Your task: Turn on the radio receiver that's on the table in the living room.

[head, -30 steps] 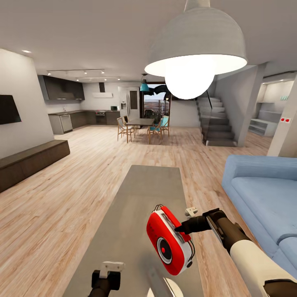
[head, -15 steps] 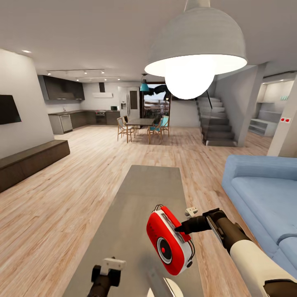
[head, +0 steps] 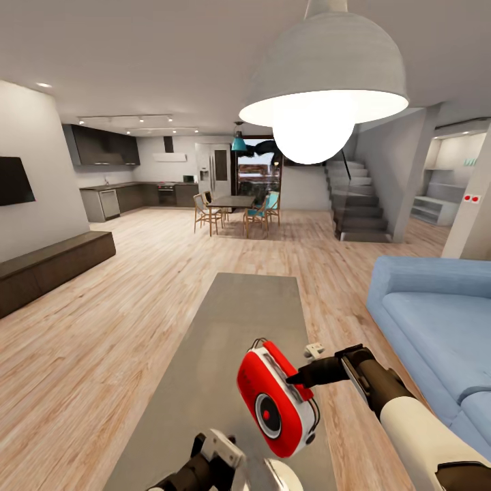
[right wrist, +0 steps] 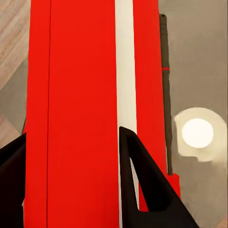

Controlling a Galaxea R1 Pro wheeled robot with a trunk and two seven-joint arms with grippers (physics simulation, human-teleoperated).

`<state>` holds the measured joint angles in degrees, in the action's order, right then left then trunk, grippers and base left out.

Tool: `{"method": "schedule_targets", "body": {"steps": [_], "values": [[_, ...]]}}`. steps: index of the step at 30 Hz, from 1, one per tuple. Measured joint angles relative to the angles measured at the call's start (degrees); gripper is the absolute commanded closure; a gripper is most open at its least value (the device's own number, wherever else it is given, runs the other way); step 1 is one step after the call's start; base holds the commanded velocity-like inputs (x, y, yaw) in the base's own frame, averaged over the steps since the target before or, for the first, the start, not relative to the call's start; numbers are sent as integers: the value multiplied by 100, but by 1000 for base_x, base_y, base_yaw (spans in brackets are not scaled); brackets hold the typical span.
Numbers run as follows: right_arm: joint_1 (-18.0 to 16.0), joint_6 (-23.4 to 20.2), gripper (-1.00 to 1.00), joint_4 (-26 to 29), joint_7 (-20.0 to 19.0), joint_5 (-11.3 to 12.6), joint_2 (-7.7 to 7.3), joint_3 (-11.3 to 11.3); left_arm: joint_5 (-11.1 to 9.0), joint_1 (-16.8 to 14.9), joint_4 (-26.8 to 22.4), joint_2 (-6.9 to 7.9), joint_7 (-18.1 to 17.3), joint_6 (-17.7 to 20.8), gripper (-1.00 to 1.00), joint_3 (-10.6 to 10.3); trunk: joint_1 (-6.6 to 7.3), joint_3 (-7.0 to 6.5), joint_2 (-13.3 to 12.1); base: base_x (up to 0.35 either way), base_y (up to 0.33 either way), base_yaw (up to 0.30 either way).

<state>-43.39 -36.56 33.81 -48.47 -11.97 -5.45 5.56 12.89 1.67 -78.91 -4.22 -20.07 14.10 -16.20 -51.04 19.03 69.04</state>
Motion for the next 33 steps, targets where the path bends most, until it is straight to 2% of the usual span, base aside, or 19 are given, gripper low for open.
{"method": "schedule_targets", "body": {"steps": [3, 9, 23, 30, 33], "values": [[0, -10, 100, -4, -372, -2, 0, 5, 199, 0, -12, -8, -339, 16, 100, -4, 0, 0, 0, 0, 0, 0], [-1, 28, 100, -8, -641, -41, 1, 17, 330, 0, -25, -25, -598, 22, 100, -6, 0, 0, 0, 0, 0, 0], [-1, 299, 100, -19, -649, -50, 8, 20, 360, 0, -35, -23, -588, -28, 100, 1, 0, 0, 0, 0, 0, 0], [-1, 338, 100, -18, -669, -45, 8, 21, 341, 0, -102, -31, -521, -37, 100, 131, 0, 0, 0, 0, 0, 0], [0, 398, 100, -18, -677, -35, 9, 138, 349, 0, -209, -66, -523, -15, 100, 140, 0, 0, 0, 0, 0, 0]]}}
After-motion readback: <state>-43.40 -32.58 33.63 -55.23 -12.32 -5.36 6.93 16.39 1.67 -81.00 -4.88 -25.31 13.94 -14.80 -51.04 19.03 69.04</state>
